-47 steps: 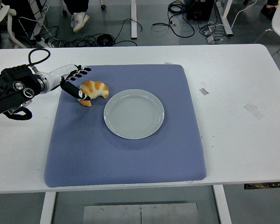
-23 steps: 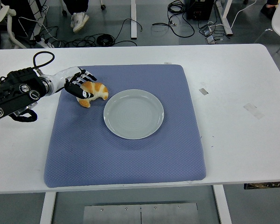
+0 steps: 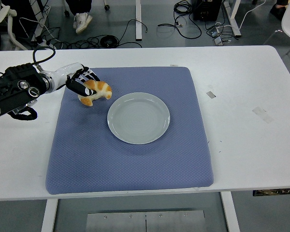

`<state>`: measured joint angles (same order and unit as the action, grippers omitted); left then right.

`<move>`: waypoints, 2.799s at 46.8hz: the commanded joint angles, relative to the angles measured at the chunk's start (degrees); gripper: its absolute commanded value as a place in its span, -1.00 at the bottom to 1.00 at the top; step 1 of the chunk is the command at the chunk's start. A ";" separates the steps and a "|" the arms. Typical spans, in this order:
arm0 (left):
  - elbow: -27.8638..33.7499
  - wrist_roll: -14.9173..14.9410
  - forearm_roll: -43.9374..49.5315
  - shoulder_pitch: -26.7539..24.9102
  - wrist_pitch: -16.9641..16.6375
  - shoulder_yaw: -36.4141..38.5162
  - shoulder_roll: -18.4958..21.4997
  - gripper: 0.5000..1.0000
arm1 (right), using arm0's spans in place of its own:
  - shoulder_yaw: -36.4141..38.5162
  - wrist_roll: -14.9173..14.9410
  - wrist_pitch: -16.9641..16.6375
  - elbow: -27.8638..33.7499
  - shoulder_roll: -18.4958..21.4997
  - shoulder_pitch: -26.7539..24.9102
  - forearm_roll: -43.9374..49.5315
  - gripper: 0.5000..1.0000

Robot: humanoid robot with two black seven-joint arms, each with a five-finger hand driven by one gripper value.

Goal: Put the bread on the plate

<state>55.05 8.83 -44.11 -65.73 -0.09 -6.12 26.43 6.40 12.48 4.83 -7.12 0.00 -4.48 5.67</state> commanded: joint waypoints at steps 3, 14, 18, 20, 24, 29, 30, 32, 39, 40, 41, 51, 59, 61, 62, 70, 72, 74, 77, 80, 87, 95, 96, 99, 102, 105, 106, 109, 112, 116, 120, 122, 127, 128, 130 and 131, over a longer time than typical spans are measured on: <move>0.58 -0.04 -0.02 -1.68 0.88 -0.03 -0.33 -1.00 | -0.07 0.00 0.00 0.00 0.00 0.00 0.04 1.00; 1.81 0.05 0.07 -5.46 6.85 -0.03 -2.61 -1.00 | 0.02 0.00 0.00 0.00 0.00 0.00 0.04 1.00; 2.07 0.05 0.07 -6.16 9.48 -0.03 -3.66 -1.00 | 0.02 0.00 0.00 0.00 0.00 0.00 -0.04 1.00; 2.25 0.05 0.07 -6.43 11.33 -0.03 -4.28 -1.00 | 0.02 0.00 0.00 0.00 0.00 0.00 -0.04 1.00; 2.25 0.05 -0.01 -6.69 13.09 0.06 -4.90 -1.00 | 0.02 0.00 0.00 0.00 0.00 0.00 0.04 1.00; 2.34 0.05 -0.72 -6.78 13.71 0.41 -5.51 -1.00 | 0.02 0.00 0.00 0.00 0.00 0.00 0.04 1.00; 2.34 0.05 -0.72 -6.78 13.88 0.50 -5.69 -1.00 | 0.02 0.00 0.00 0.00 0.00 0.00 0.04 1.00; 2.34 0.05 -0.81 -6.78 14.32 0.59 -5.87 -1.00 | 0.02 0.00 0.00 0.00 0.00 0.00 0.04 1.00; 2.43 -0.13 -1.86 -6.87 16.08 0.59 -7.80 -1.00 | 0.02 0.00 0.00 0.00 0.00 0.00 0.04 1.00; 2.43 -0.13 -2.30 -6.95 16.17 0.50 -8.15 -1.00 | -0.07 0.00 0.00 0.00 0.00 0.00 -0.04 1.00; 2.43 -0.13 -2.74 -7.13 16.26 0.59 -8.41 -1.00 | 0.02 0.00 0.00 0.00 0.00 0.00 -0.04 1.00; 2.43 -0.21 -5.11 -7.39 17.75 0.67 -10.52 -1.00 | -0.07 0.00 0.00 0.00 0.00 0.00 0.04 1.00; 2.95 -0.21 -7.05 -7.22 17.93 0.67 -11.58 -1.00 | 0.02 0.00 0.00 0.00 0.00 0.00 0.04 1.00; 2.95 -0.13 -7.13 -7.30 17.93 0.67 -11.58 -1.00 | -0.07 0.00 0.00 0.00 0.00 0.00 0.04 1.00; 2.95 -0.21 -7.13 -7.31 17.93 0.67 -11.67 -1.00 | -0.07 0.00 0.00 0.00 0.00 0.00 -0.04 1.00; 2.95 -0.13 -7.05 -6.95 17.93 0.67 -11.67 -1.00 | 0.02 0.00 0.00 0.00 0.00 0.00 -0.04 1.00; 2.95 -0.13 -7.05 -6.78 17.93 0.67 -11.58 -1.00 | -0.07 0.00 0.00 0.00 0.00 0.00 0.04 1.00; 2.95 -0.13 -7.05 -6.69 17.84 0.76 -11.58 -1.00 | -0.07 0.00 0.00 0.00 0.00 0.00 0.04 1.00; 2.87 -0.13 -7.05 -6.60 17.75 0.76 -11.32 -1.00 | 0.02 0.00 0.00 0.00 0.00 0.00 -0.04 1.00; 2.87 -0.13 -7.05 -6.51 17.67 0.76 -11.14 -1.00 | -0.07 0.00 0.00 0.00 0.00 0.00 0.04 1.00; 2.87 -0.13 -7.05 -6.51 17.49 0.85 -10.79 -1.00 | 0.02 0.00 0.00 0.00 0.00 0.00 0.04 1.00; 2.52 -0.12 -7.13 -5.90 17.31 0.85 -10.79 -1.00 | -0.07 0.00 0.00 0.00 0.00 0.00 0.04 1.00; 2.43 -0.13 -7.13 -5.72 17.23 0.85 -10.79 -1.00 | 0.02 0.00 0.00 0.00 0.00 0.00 -0.04 1.00; 2.25 -0.13 -7.22 -5.46 17.14 0.85 -10.79 -1.00 | 0.02 0.00 0.00 0.00 0.00 0.00 -0.04 1.00; 2.16 -0.13 -7.13 -5.46 17.14 0.85 -10.79 -1.00 | -0.07 0.00 0.00 0.00 0.00 0.00 -0.04 1.00; 2.16 -0.13 -7.13 -5.28 17.05 0.76 -10.79 -1.00 | -0.07 0.00 0.00 0.00 0.00 0.00 0.04 1.00; 2.16 -0.13 -7.13 -5.28 16.88 0.76 -10.79 -1.00 | 0.02 0.00 0.00 0.00 0.00 0.00 0.04 1.00; 2.16 -0.13 -7.13 -5.28 16.44 0.76 -10.79 -1.00 | 0.02 0.00 0.00 0.00 0.00 0.00 0.04 1.00; 2.16 -0.13 -7.13 -5.20 16.26 0.76 -10.79 -1.00 | 0.02 0.00 0.00 0.00 0.00 0.00 0.04 1.00; 2.16 -0.04 -7.13 -5.02 16.00 0.76 -10.88 -1.00 | 0.02 0.00 0.00 0.00 0.00 0.00 -0.04 1.00; 2.16 -0.04 -7.05 -4.93 15.73 0.76 -10.96 -1.00 | 0.02 0.00 0.00 0.00 0.00 0.00 -0.04 1.00; 2.16 -0.04 -6.96 -4.93 15.64 0.76 -11.05 -1.00 | -0.07 0.00 0.00 0.00 0.00 0.00 -0.04 1.00; 2.16 -0.04 -6.87 -4.85 15.47 0.76 -11.14 -1.00 | 0.02 0.00 0.00 0.00 0.00 0.00 -0.04 1.00; 2.16 -0.04 -6.87 -4.84 15.55 0.76 -11.23 -1.00 | -0.07 0.00 0.00 0.00 0.00 0.00 -0.04 1.00; 2.16 -0.04 -6.87 -4.84 15.47 0.76 -11.23 -1.00 | 0.02 0.00 0.00 0.00 0.00 0.00 0.04 1.00; 2.16 -0.04 -6.78 -4.84 15.47 0.76 -11.23 -1.00 | -0.07 0.00 0.00 0.00 0.00 0.00 -0.04 1.00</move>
<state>57.21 8.79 -50.97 -70.58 15.39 -5.37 15.22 6.39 12.48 4.83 -7.12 0.00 -4.48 5.64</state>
